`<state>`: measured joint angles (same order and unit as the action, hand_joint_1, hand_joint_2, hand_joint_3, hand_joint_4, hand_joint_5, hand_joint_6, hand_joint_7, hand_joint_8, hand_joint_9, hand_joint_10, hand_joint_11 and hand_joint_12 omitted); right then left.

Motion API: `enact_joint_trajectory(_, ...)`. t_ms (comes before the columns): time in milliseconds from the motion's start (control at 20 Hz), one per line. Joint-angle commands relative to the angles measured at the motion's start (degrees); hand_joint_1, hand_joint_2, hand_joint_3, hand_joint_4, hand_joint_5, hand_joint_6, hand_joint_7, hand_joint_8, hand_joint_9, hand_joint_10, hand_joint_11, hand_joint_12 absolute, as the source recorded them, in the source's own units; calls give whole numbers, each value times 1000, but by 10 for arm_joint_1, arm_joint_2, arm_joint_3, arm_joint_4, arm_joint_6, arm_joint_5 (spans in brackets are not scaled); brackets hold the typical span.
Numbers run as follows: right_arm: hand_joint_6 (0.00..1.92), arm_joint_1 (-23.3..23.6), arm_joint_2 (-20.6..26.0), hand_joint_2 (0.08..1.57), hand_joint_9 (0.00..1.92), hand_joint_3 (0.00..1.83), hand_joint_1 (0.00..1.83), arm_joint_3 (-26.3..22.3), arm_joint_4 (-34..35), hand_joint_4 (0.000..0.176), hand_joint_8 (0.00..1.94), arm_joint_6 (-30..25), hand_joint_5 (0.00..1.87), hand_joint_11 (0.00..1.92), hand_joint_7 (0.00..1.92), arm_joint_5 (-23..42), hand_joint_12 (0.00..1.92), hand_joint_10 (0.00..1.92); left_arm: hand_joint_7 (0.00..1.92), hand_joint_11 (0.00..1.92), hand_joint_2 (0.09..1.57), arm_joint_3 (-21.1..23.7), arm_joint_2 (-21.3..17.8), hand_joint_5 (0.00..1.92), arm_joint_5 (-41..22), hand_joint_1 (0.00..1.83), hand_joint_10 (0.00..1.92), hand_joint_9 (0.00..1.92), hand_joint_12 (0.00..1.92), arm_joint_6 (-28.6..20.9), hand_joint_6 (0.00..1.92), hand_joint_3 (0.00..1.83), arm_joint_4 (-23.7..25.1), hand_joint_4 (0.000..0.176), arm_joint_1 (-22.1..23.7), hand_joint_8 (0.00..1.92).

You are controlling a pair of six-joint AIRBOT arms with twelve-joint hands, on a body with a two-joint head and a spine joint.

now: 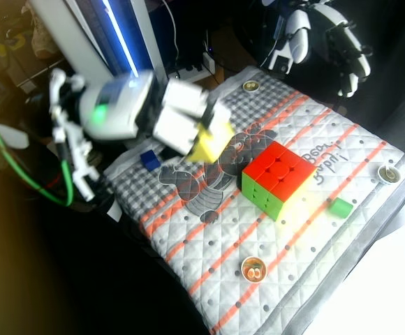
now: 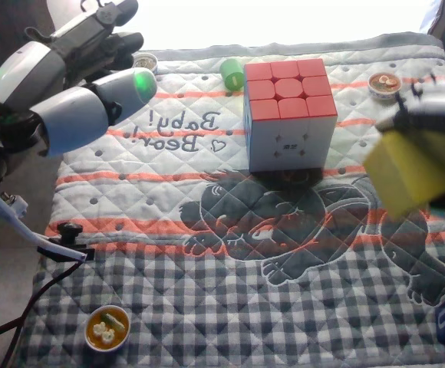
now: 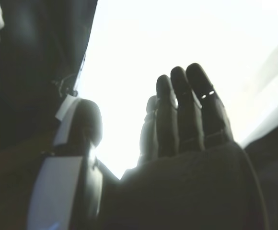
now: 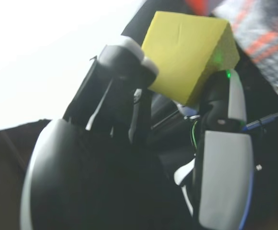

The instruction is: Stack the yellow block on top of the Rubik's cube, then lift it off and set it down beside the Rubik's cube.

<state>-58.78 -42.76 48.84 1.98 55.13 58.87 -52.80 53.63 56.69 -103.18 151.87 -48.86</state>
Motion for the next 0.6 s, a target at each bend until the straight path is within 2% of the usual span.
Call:
enact_joint_trajectory(0, 1347, 6, -3, 1214, 687, 18, 1337, 1, 1, 0, 1395, -3, 738, 515, 789, 63, 1820, 1499, 397, 0, 1247, 1, -3, 224, 71, 626, 783, 131, 1477, -5, 7, 0, 16, 65, 3, 6)
enact_joint_trajectory(100, 1394, 4, -16, 1214, 699, 9, 1346, 5, 1, 0, 1334, -3, 710, 501, 821, 31, 1782, 1466, 416, 0, 1248, 1, -3, 225, 71, 608, 831, 110, 1460, -5, 5, 0, 16, 95, 1, 15)
enact_joint_trajectory(200, 1467, 2, -31, 1214, 728, 1, 1347, 12, -1, 0, 1276, -3, 686, 517, 834, 4, 1735, 1414, 421, 0, 1248, 1, -3, 241, 71, 582, 859, 98, 1426, -5, 10, 0, 16, 78, 1, 19)
enact_joint_trajectory(300, 1433, 0, -38, 1195, 764, 0, 1355, 13, -2, 0, 1196, -3, 716, 491, 883, -3, 1712, 1351, 425, 0, 1240, 2, -3, 255, 71, 554, 882, 103, 1486, -5, 13, 0, 16, 95, 1, 20)
enact_joint_trajectory(350, 1406, 0, -39, 1198, 672, 0, 1227, 13, -4, 0, 1149, -3, 736, 280, 896, -6, 1710, 1237, 411, 0, 1246, 2, -3, 250, 71, 557, 909, 81, 1475, -5, 9, 0, 16, 97, 1, 15)
enact_joint_trajectory(400, 1400, 0, -40, 1198, 659, 0, 1200, 13, -5, 0, 1139, -3, 741, 229, 899, -7, 1714, 1193, 408, 0, 1247, 2, -3, 249, 71, 558, 915, 76, 1473, -5, 8, 0, 15, 97, 1, 14)
enact_joint_trajectory(450, 1151, 0, -40, 1087, 429, 0, 1214, 13, -5, 0, 974, -3, 498, 45, 604, -9, 1601, 1078, 407, 0, 1239, 2, -3, 257, 71, 534, 835, 84, 1423, -5, 9, 0, 15, 88, 0, 13)
enact_joint_trajectory(500, 1034, 0, -40, 1042, 320, 0, 1193, 13, -5, 0, 881, -3, 425, 8, 488, -10, 1522, 1019, 400, 0, 1239, 2, -3, 256, 71, 528, 799, 82, 1390, -5, 7, 0, 14, 83, 0, 9)
enact_joint_trajectory(550, 992, 0, -40, 991, 231, 0, 1084, 12, -5, 0, 850, -3, 367, 1, 397, -10, 1498, 1022, 400, 0, 1249, 2, -3, 263, 71, 533, 788, 75, 1384, -5, 10, 4, 14, 74, 0, 9)
